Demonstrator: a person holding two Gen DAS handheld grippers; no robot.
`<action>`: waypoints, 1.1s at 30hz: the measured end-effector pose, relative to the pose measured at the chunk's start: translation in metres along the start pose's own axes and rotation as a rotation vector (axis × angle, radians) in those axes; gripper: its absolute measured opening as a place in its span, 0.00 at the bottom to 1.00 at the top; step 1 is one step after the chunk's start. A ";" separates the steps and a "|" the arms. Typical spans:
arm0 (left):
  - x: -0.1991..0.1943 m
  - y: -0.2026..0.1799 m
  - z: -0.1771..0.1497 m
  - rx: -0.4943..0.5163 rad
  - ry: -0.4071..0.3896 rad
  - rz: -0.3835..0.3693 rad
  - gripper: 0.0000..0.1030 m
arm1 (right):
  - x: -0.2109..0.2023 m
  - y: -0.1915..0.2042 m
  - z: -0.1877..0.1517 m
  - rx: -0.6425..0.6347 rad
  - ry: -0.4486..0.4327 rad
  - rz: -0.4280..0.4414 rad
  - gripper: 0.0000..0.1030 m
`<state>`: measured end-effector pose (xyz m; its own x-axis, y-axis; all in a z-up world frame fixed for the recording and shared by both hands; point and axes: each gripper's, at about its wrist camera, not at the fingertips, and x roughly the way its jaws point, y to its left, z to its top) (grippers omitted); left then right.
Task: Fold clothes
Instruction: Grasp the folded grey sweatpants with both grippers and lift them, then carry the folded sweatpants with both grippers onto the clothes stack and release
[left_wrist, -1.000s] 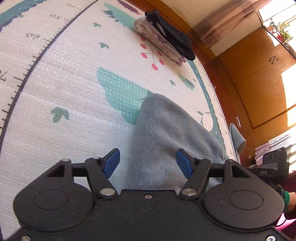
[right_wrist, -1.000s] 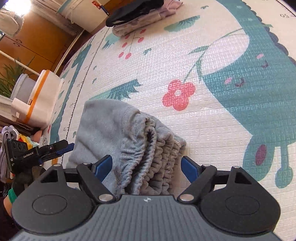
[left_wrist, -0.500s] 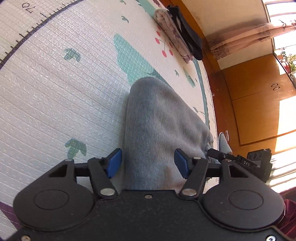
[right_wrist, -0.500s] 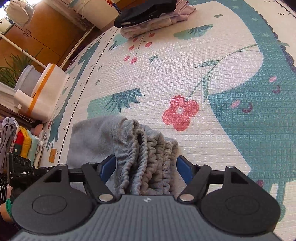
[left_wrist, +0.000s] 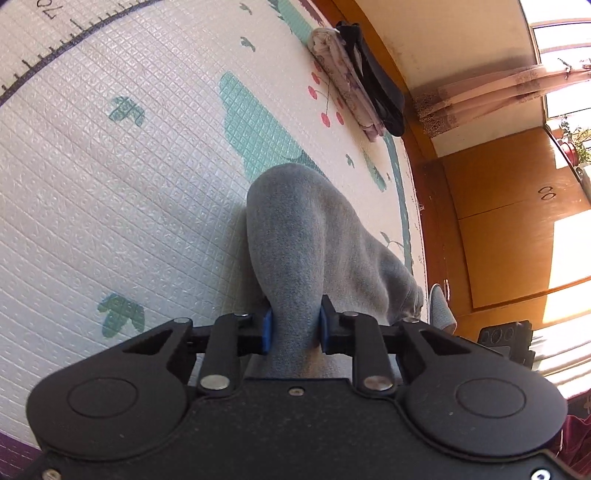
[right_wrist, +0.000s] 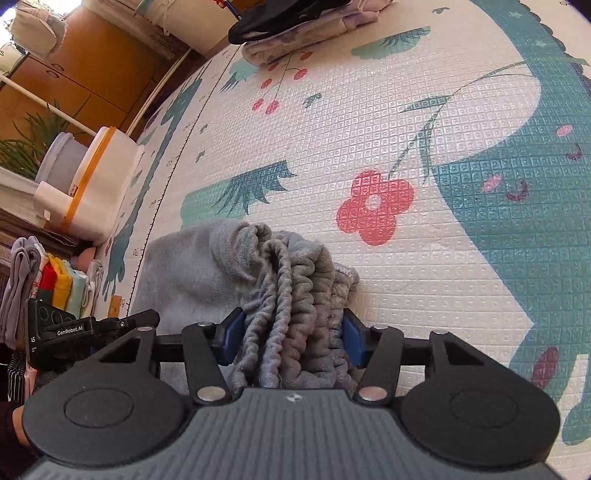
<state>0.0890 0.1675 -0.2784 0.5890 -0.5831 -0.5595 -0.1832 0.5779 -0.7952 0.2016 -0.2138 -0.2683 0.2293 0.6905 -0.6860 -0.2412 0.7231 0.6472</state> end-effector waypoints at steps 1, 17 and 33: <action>-0.007 0.000 0.002 -0.011 -0.016 -0.007 0.20 | -0.001 0.004 0.001 -0.005 -0.005 0.020 0.49; -0.027 0.017 0.000 -0.051 -0.031 0.014 0.22 | 0.021 0.019 -0.006 0.013 0.049 0.014 0.49; -0.259 -0.024 0.054 -0.108 -0.673 -0.151 0.21 | 0.019 0.321 0.116 -0.516 -0.047 0.286 0.45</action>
